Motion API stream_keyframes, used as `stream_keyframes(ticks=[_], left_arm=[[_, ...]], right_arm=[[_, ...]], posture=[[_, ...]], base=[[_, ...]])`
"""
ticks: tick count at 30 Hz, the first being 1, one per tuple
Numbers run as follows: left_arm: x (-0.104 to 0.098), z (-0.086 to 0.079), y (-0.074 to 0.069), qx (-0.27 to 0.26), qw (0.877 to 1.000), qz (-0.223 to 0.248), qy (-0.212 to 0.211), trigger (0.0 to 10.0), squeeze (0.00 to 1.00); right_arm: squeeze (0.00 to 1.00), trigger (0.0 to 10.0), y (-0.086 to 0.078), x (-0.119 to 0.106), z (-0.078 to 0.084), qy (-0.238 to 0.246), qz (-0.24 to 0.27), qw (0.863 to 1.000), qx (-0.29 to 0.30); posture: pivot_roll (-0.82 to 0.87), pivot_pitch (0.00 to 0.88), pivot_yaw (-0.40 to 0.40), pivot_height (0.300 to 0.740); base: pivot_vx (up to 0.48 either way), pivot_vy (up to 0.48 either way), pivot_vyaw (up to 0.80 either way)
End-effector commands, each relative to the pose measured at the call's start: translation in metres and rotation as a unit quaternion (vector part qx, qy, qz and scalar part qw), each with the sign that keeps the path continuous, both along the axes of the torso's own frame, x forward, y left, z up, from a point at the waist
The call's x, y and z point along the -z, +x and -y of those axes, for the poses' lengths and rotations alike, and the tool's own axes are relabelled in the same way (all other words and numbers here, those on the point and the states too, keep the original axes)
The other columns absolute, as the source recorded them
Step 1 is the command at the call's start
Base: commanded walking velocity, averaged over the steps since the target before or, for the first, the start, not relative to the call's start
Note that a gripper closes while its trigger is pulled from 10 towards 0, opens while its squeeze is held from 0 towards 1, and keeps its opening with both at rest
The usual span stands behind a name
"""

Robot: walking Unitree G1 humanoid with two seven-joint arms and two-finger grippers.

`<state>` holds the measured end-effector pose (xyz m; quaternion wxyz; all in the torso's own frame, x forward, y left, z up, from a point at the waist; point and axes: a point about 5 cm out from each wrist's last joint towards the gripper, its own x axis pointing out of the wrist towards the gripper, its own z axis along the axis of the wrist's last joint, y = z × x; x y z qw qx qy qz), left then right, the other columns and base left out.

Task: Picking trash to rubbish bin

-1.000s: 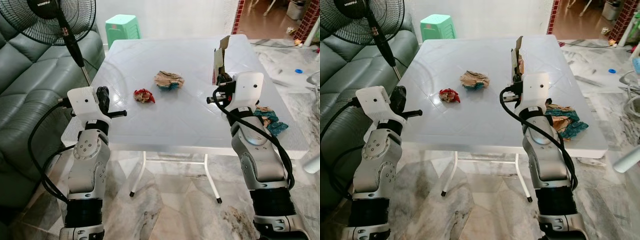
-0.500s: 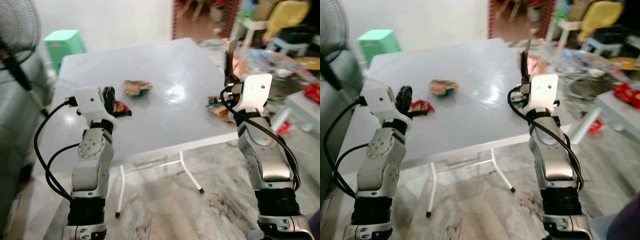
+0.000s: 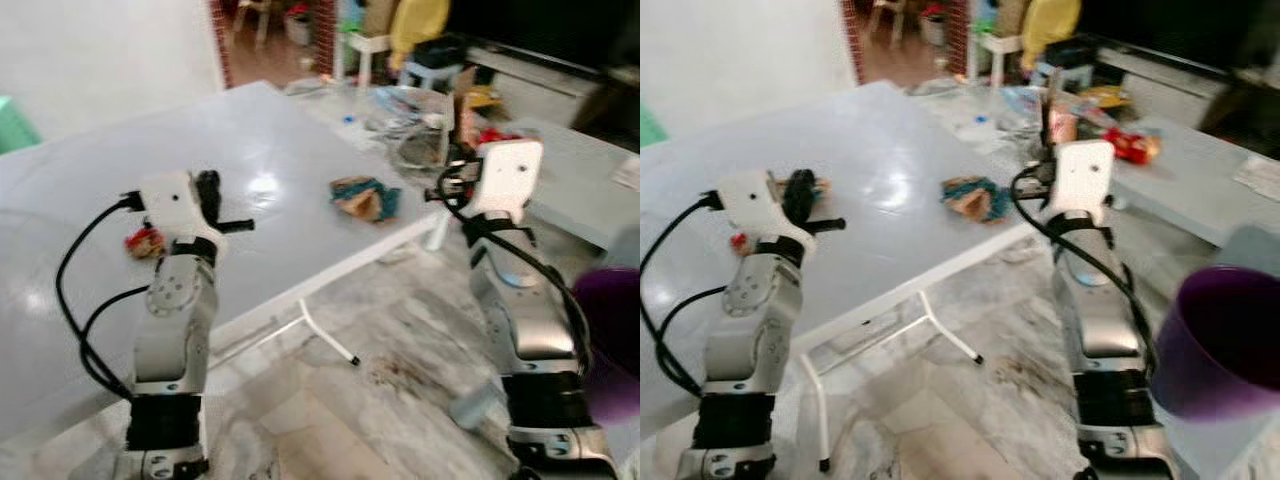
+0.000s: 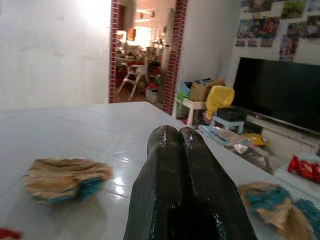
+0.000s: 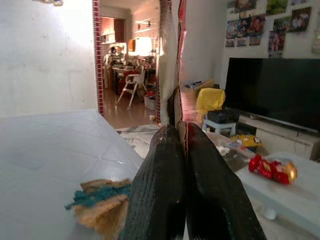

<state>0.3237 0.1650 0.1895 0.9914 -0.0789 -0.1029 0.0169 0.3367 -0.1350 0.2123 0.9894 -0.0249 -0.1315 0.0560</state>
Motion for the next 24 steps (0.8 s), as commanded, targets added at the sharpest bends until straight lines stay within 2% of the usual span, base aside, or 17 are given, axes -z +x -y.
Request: stream_keyframes(ticks=[1, 24], left_arm=[[-0.0033, 0.0056, 0.0009, 0.014, 1.000, 0.006, 0.001, 10.0, 0.00], [-0.0050, 0.0034, 0.0008, 0.017, 1.000, 0.013, -0.011, 10.0, 0.00]], right_arm=[[0.00, 10.0, 0.0009, -0.0054, 0.0059, -0.003, 0.010, 1.000, 0.011], [0.00, 10.0, 0.0005, -0.0059, 0.0085, -0.005, 0.011, 1.000, 0.017]], posture=[[-0.04, 0.000, 0.061, 0.740], [-0.04, 0.006, 0.062, 0.740]], base=[[0.000, 0.000, -0.80], [0.000, 0.000, -0.80]])
